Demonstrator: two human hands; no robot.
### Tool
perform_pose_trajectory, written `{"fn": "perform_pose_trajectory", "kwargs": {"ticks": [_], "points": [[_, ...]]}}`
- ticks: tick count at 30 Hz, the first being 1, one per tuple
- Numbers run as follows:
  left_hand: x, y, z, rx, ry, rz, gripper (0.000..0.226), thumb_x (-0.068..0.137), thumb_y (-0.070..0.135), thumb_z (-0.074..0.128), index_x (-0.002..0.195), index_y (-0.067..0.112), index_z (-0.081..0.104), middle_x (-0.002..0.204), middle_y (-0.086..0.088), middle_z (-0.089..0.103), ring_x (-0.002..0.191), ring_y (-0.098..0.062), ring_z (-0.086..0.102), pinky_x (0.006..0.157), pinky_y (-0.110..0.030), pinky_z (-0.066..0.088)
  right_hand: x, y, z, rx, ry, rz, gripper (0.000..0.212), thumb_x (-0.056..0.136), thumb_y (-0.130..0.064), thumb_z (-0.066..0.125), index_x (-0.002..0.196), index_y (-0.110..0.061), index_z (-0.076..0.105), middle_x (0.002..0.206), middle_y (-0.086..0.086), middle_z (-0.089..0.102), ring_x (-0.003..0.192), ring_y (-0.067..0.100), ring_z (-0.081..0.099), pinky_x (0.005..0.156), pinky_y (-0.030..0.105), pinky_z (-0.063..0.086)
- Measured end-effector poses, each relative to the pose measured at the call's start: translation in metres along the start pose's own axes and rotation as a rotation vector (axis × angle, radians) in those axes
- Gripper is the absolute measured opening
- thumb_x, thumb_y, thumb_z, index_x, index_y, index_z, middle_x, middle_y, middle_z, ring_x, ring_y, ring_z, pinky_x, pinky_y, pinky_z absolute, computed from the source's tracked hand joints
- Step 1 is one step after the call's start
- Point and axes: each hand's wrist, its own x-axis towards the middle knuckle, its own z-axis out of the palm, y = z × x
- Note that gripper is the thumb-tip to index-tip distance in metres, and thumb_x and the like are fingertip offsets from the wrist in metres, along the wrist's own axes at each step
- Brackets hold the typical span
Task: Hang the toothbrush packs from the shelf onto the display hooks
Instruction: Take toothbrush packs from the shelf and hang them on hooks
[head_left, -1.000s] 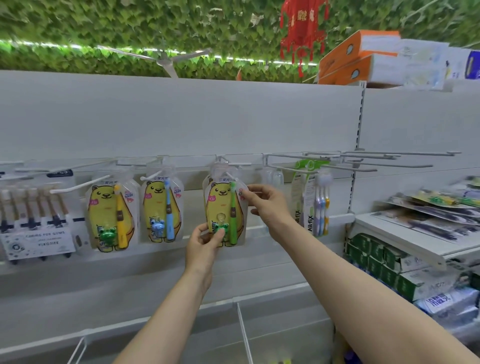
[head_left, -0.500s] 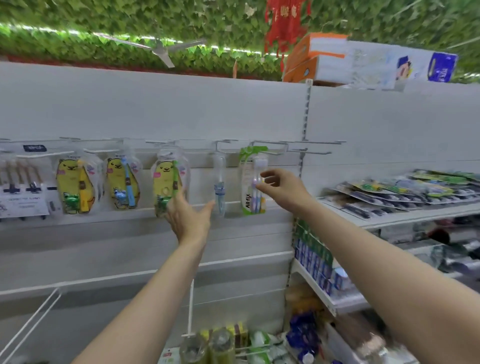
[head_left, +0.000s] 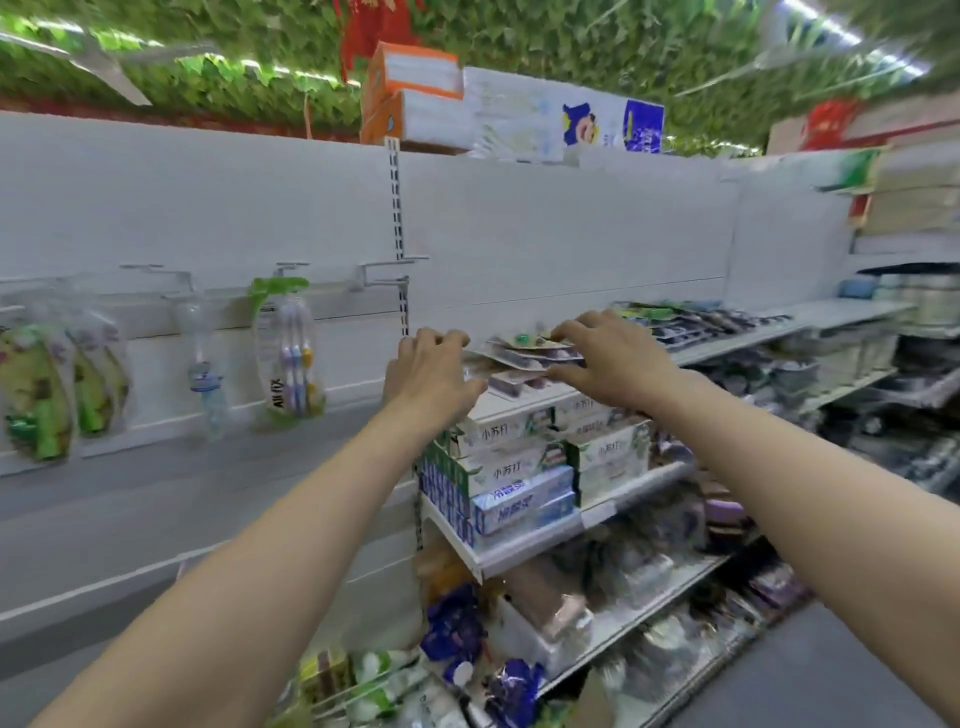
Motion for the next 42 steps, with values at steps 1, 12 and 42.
{"fn": "perform_pose_trajectory", "kwargs": {"ticks": [1, 12, 42], "points": [[0.008, 0.013, 0.007, 0.010, -0.017, 0.022, 0.060, 0.091, 0.049, 0.060, 0.143, 0.023, 0.042, 0.145, -0.010, 0.041, 0.134, -0.032, 0.035, 0.104, -0.044, 0.038, -0.002, 0.016, 0.002, -0.013, -0.009, 0.022, 0.056, 0.095, -0.057, 0.051, 0.139, -0.023, 0.051, 0.137, 0.008, 0.055, 0.127, 0.030, 0.048, 0.099, 0.043, 0.045], [0.139, 0.133, 0.129, -0.028, -0.107, 0.195, 0.066, 0.093, 0.061, 0.049, 0.142, 0.016, 0.041, 0.142, -0.012, 0.043, 0.131, -0.033, 0.038, 0.099, -0.045, 0.041, 0.025, 0.187, 0.047, 0.004, -0.050, 0.261, 0.056, 0.100, -0.057, 0.038, 0.141, -0.021, 0.048, 0.143, 0.008, 0.051, 0.135, 0.028, 0.041, 0.106, 0.045, 0.041], [0.427, 0.517, 0.419, 0.039, -0.111, 0.125, 0.066, 0.094, 0.062, 0.045, 0.140, 0.015, 0.044, 0.142, -0.013, 0.045, 0.132, -0.034, 0.039, 0.102, -0.047, 0.039, 0.126, 0.728, 0.182, 0.175, -0.077, 0.234, 0.050, 0.099, -0.053, 0.045, 0.140, -0.024, 0.049, 0.138, 0.005, 0.053, 0.124, 0.024, 0.051, 0.097, 0.039, 0.045]]}}
